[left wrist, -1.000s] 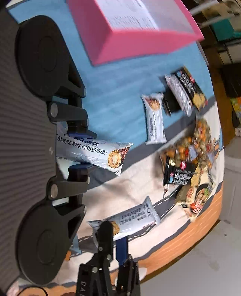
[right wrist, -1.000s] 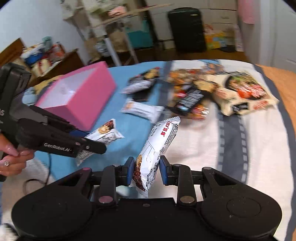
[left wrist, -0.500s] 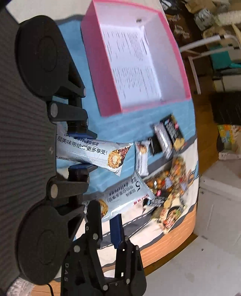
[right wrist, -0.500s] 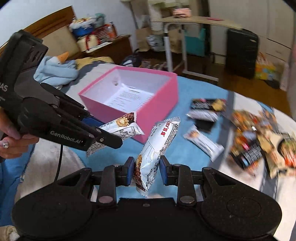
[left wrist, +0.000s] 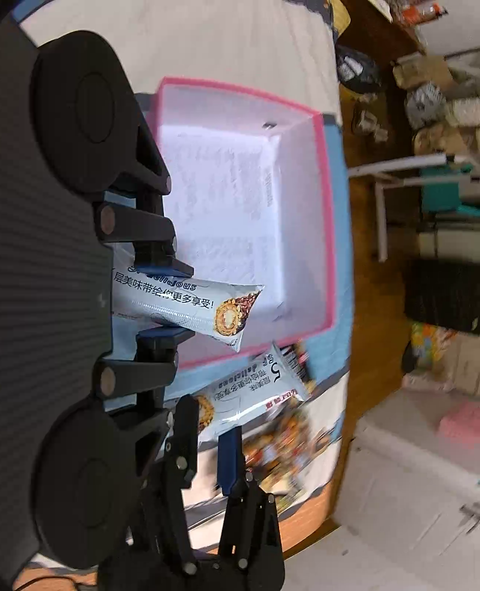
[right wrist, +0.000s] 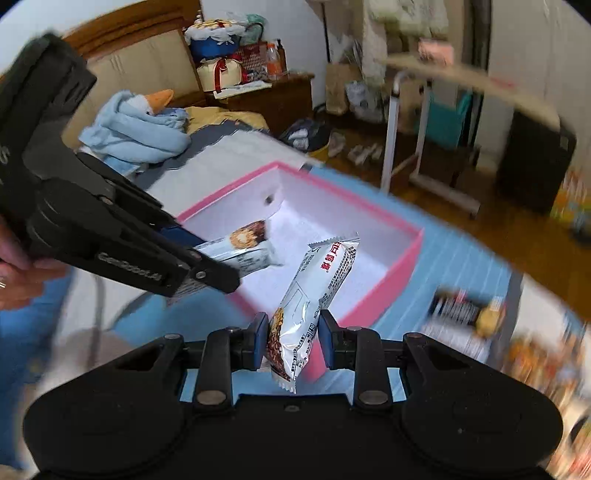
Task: Organize snacks
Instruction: 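Carry both white bars over the pink box with both tools, then open both tools to drop the white bars into the pink box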
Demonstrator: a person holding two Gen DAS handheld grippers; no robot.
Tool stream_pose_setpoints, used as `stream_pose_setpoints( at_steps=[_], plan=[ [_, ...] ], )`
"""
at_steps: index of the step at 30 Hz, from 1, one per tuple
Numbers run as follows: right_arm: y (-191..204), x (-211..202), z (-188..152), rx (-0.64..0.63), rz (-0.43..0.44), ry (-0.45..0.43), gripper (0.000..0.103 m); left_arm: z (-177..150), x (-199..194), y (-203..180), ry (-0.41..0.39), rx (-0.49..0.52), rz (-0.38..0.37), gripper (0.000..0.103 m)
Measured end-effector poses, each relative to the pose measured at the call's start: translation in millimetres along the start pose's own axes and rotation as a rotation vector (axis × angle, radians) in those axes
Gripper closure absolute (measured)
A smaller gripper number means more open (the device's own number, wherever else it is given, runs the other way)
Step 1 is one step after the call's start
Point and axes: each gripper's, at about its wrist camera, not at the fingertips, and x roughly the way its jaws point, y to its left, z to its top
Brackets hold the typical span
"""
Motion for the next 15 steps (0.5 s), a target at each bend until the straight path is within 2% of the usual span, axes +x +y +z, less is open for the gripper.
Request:
stream_pose_setpoints(
  at_steps=[2,7,9,11,15],
  plan=[
    [-3,17,9,-0.043,-0.037,0.01,0.07,7,9,9,-0.04,-0.018,0.03,0.077],
    [-24,48,31,-0.003,0.056,0.019,0.07,29,50,33,-0.022,-0.109,-0.005,0.078],
    [-23,64,36,-0.064,0.028,0.032,0.07,34,66,40,-0.025,-0.153,0.005,0.077],
    [-25,83,38,-0.119,0.002,0.054,0.07,38,85,51,-0.032,-0.247,0.02,0.077],
    [-33,118,39,-0.126,0.011,0.139,0.07,40,128,63,0.045,-0.313,0.02,0.077]
  ],
)
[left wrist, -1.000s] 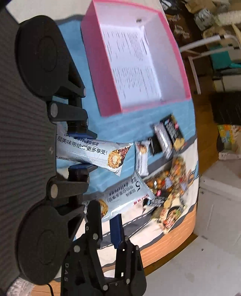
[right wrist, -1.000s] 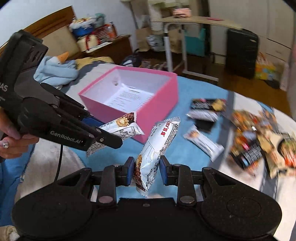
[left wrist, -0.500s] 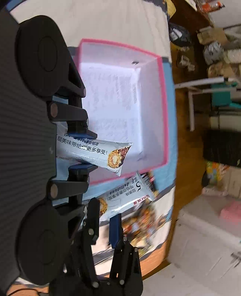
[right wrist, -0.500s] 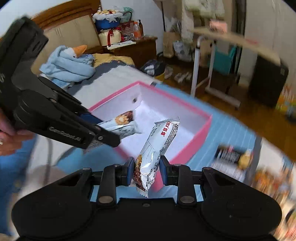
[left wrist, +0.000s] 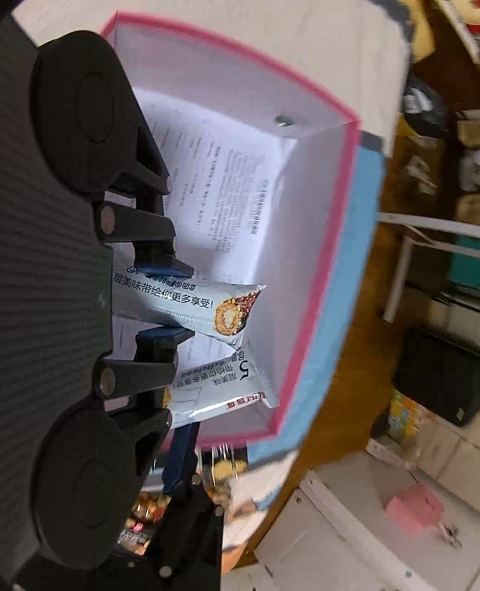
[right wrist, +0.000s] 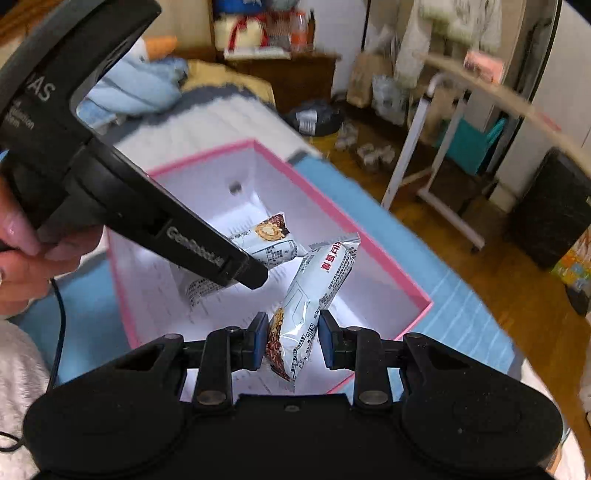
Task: Organize snacks
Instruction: 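Open both tools to drop the white bars into the pink box, then grasp a white snack bar with the left tool while the right tool grasps another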
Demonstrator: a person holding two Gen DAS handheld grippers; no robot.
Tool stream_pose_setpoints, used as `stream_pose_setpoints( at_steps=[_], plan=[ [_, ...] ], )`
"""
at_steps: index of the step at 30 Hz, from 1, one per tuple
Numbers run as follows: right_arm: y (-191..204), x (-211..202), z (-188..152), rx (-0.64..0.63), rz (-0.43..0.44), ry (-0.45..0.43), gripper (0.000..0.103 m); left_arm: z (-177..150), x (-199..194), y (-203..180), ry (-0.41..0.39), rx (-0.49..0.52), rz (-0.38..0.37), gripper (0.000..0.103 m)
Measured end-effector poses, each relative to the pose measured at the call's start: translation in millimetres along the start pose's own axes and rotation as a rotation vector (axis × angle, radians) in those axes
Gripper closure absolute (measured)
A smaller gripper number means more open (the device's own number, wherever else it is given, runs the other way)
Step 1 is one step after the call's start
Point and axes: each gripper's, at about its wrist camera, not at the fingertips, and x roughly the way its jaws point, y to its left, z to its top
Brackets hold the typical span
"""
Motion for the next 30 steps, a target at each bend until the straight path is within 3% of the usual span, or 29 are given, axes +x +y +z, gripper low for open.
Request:
stream_pose_setpoints(
  at_steps=[5,11,13,14,16,23,30],
  plan=[
    [17,19,-3,-0.159,-0.017,0.031,0.069,-2,34,4,0.065,-0.059,-0.016,0.077],
    [19,41,0,-0.182,-0.084,0.101,0.068,0,54,10,0.07,-0.1,-0.036,0.074],
    [21,42,-1,-0.199,-0.134,0.083,0.06,3,57,10,0.066,-0.096,-0.026,0.068],
    [23,39,-2,-0.213,-0.157,0.066,0.048,4,57,10,0.062,-0.09,-0.004,0.062],
    [28,26,-6,-0.231,-0.186,0.009,0.031,6,50,8,0.031,-0.06,0.04,0.058],
    [12,-59,-35,-0.051,-0.155,-0.182,0.031,-4,-3,-2,-0.048,0.077,0.018,0.045],
    [1,-142,-106,0.147,-0.207,-0.275,0.03,-32,-66,-47,-0.129,0.276,0.031,0.038]
  ],
)
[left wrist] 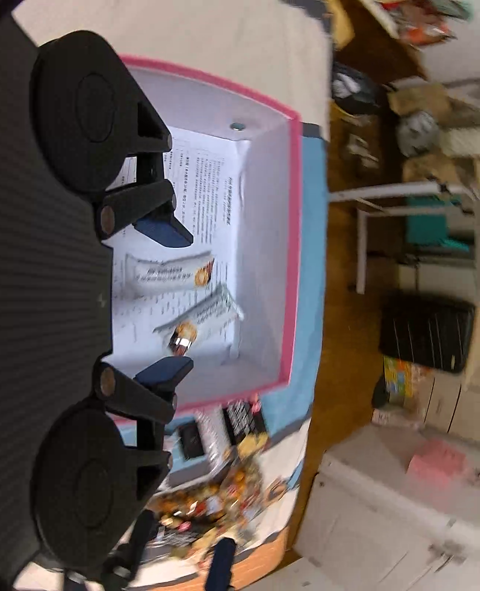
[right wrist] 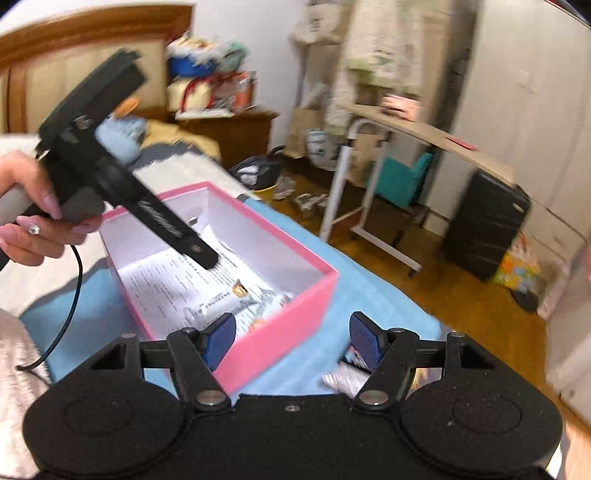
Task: Organize snacks
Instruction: 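Grasp a white snack bar with the left tool while the right tool grasps another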
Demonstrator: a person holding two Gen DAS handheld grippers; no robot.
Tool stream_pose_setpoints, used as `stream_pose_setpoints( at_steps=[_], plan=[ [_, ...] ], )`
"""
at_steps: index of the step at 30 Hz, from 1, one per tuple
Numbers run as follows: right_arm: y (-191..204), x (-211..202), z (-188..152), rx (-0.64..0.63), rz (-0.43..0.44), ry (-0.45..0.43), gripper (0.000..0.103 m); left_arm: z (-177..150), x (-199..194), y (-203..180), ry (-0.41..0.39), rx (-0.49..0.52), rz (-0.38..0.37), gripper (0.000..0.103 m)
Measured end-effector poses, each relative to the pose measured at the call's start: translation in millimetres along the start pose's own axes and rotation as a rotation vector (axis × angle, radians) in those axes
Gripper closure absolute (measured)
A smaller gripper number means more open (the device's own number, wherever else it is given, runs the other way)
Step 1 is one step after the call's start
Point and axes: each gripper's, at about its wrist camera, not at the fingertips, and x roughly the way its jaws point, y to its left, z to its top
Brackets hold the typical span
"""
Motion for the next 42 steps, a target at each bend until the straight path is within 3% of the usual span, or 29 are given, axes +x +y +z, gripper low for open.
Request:
stream_pose_setpoints(
  at_steps=[4,12,16,19,21,25,27,31,34,38,39,40,42],
  plan=[
    [-20,-32,-36,0.086,-0.04,0.0,0.029,-7,-22,-35,-0.038,0.106,-0.032,0.038],
    [-34,-23,-90,0.213,-0.062,0.093,0.029,-13,-25,-102,-0.062,0.235,-0.13,0.038],
    [-33,-5,-108,0.16,-0.061,0.138,0.029,-11,-6,-137,-0.032,0.324,-0.156,0.038],
    [-34,15,-112,0.035,-0.029,0.178,0.033,-8,21,-157,0.056,0.334,-0.178,0.041],
    [-34,27,-111,-0.05,-0.02,0.203,0.035,-8,38,-170,0.052,0.363,-0.183,0.042],
    [-39,49,-113,-0.175,0.034,0.212,0.035,-4,72,-185,0.025,0.379,-0.128,0.044],
    [-44,61,-115,-0.179,0.063,0.219,0.035,-2,94,-190,-0.001,0.395,-0.117,0.044],
    [-53,90,-120,-0.142,0.083,0.226,0.036,-4,138,-198,0.023,0.371,-0.008,0.044],
    [-51,104,-124,-0.163,0.059,0.229,0.036,-11,155,-200,0.01,0.393,0.039,0.044],
    [-54,109,-128,-0.125,0.073,0.246,0.059,-18,166,-198,-0.016,0.432,0.103,0.045],
    [-55,107,-129,-0.105,0.063,0.235,0.06,-19,166,-197,-0.027,0.424,0.099,0.049],
    [-55,103,-129,-0.081,0.053,0.217,0.061,-20,165,-196,-0.036,0.418,0.104,0.06],
    [-54,93,-132,-0.044,0.056,0.183,0.063,-22,165,-198,-0.044,0.457,0.129,0.067]
  ],
)
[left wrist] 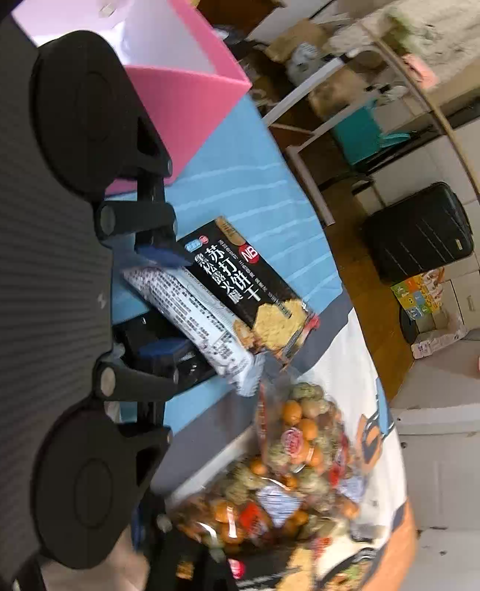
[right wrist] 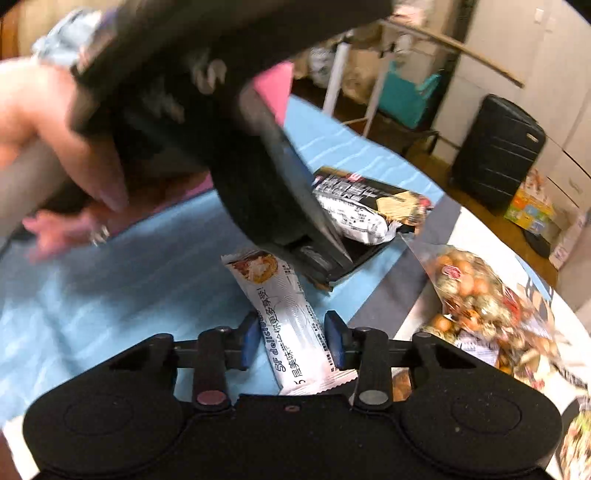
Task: Organize snacks
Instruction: 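Grasp a white snack bar with the left tool while the right tool grasps another, then carry both white bars over the pink box with both tools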
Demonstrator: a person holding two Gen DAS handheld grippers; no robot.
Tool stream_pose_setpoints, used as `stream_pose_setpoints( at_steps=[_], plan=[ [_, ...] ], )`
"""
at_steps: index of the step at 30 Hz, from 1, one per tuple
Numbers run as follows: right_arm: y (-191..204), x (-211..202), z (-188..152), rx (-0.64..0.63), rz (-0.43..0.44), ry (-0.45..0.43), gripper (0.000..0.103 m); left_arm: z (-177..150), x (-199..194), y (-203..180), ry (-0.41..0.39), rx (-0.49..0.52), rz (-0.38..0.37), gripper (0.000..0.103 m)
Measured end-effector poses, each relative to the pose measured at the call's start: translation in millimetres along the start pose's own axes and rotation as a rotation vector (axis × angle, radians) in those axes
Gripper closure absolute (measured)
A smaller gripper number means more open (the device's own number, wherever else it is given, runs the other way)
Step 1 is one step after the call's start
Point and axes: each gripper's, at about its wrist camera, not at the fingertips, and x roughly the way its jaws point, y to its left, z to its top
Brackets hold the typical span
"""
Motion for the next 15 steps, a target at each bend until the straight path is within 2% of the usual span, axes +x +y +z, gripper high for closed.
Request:
stream_pose_setpoints(
  at_steps=[1,5,10,15],
  plan=[
    [2,-4,-3,0.012,-0.011,-0.006,0.064,-1,-1,-2,0.0,0.017,0.001,0.074],
    [3,-9,-10,0.104,-0.035,0.019,0.068,-2,-4,-4,0.015,0.014,0.016,0.081],
    [10,-12,-18,0.161,-0.085,0.063,0.071,-5,-15,-2,0.021,-0.014,-0.02,0.083],
    [1,-18,-23,0.303,-0.056,0.083,0.071,-11,-28,6,0.046,-0.08,-0.101,0.083]
  ],
)
